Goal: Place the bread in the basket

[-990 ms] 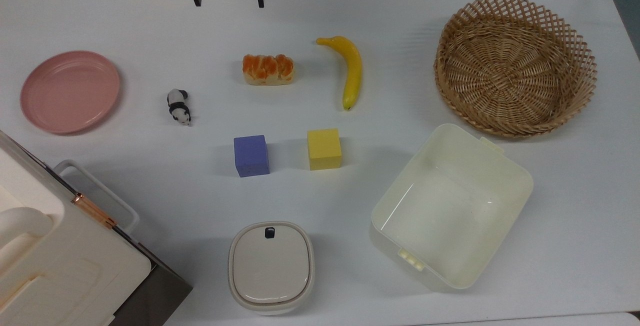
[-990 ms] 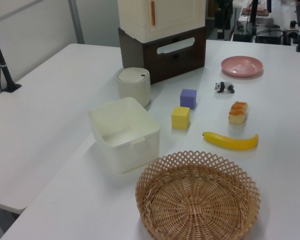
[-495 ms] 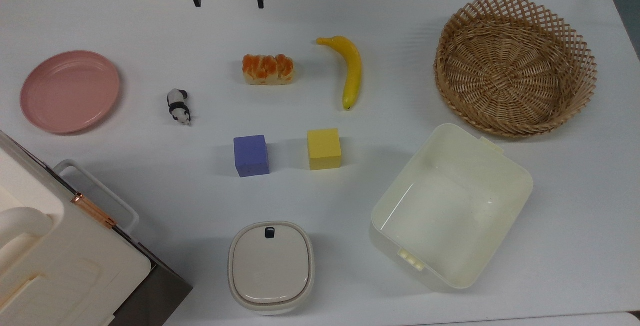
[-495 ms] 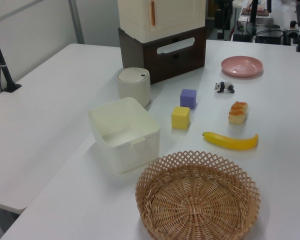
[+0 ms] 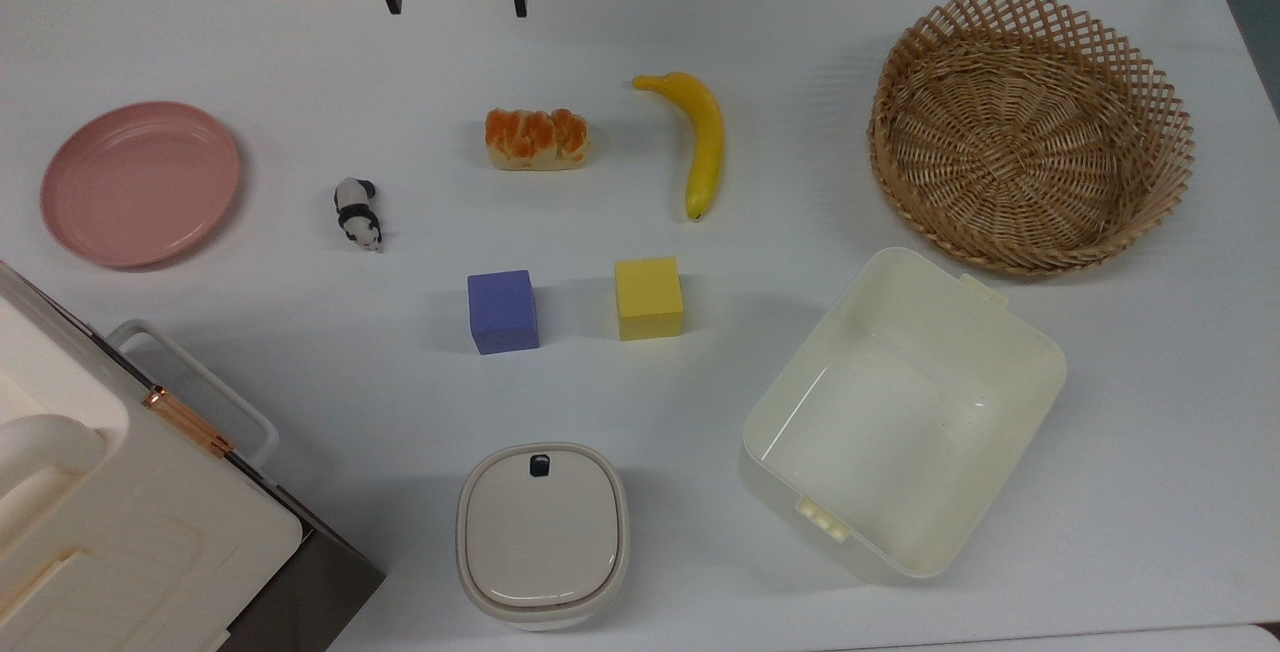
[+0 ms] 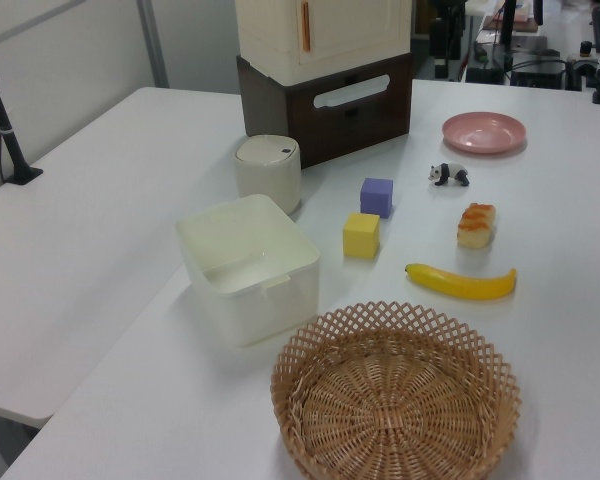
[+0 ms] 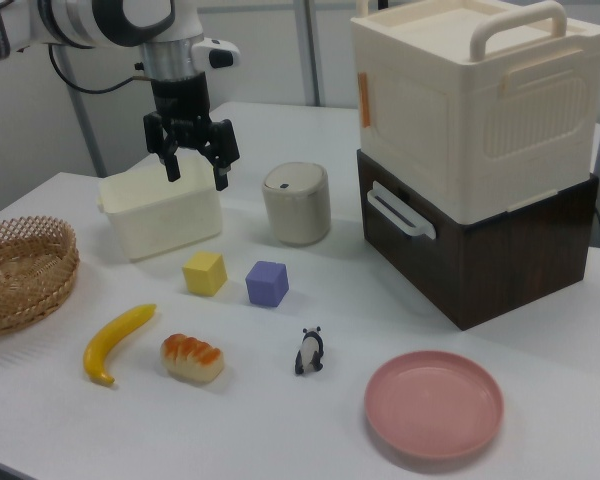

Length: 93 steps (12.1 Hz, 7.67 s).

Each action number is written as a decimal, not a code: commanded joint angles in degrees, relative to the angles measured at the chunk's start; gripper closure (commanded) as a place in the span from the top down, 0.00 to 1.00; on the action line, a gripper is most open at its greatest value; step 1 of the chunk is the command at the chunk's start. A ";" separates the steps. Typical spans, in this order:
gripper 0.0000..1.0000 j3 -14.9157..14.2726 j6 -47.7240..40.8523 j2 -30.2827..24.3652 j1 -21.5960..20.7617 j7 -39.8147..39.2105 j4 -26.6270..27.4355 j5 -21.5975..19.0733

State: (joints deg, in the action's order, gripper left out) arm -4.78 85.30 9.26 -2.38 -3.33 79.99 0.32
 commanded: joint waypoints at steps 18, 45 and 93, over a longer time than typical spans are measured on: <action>1.00 -0.40 -0.22 -0.12 0.71 -1.06 0.35 0.39; 1.00 0.30 27.52 -17.19 -3.84 -52.73 41.63 7.23; 0.38 0.56 22.10 -4.87 -17.54 22.03 16.88 -3.22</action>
State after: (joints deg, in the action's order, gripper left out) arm -3.90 107.28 3.78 -13.10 11.55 99.92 -2.31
